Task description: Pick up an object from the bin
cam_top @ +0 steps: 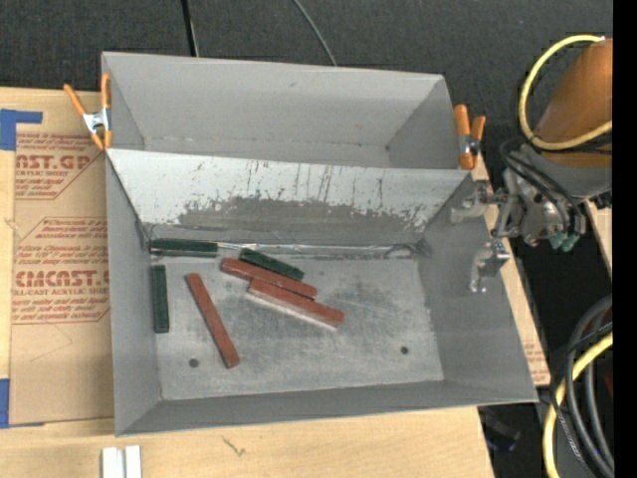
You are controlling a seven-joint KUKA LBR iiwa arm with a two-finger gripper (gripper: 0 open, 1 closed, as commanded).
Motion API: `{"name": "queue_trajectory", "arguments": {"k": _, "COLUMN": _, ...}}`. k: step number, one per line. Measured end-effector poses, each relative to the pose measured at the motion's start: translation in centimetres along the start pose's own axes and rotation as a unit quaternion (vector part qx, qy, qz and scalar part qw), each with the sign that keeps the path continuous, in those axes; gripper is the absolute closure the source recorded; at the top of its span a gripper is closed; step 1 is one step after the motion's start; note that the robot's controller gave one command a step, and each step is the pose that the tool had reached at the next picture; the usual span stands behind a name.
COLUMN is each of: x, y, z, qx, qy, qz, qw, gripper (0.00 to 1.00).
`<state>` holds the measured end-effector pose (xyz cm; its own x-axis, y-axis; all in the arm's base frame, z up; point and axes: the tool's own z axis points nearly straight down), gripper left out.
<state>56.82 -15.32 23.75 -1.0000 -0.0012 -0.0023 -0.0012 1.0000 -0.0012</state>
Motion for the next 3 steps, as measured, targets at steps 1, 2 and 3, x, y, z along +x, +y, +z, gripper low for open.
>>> {"name": "queue_trajectory", "arguments": {"k": 1, "x": 0.1, "y": 3.2, "z": 6.4, "qx": 0.0, "qy": -0.0022, "qz": -0.022, "qw": 0.9998, "gripper": 0.0}}
{"name": "queue_trajectory", "arguments": {"k": 2, "x": 0.9, "y": 6.1, "z": 13.8, "qx": 0.0, "qy": -0.0015, "qz": -0.066, "qw": 0.9978, "gripper": 0.0}}
{"name": "queue_trajectory", "arguments": {"k": 3, "x": 1.0, "y": 8.7, "z": 16.4, "qx": 0.001, "qy": -0.0006, "qz": -0.074, "qw": 0.9973, "gripper": 0.0}}
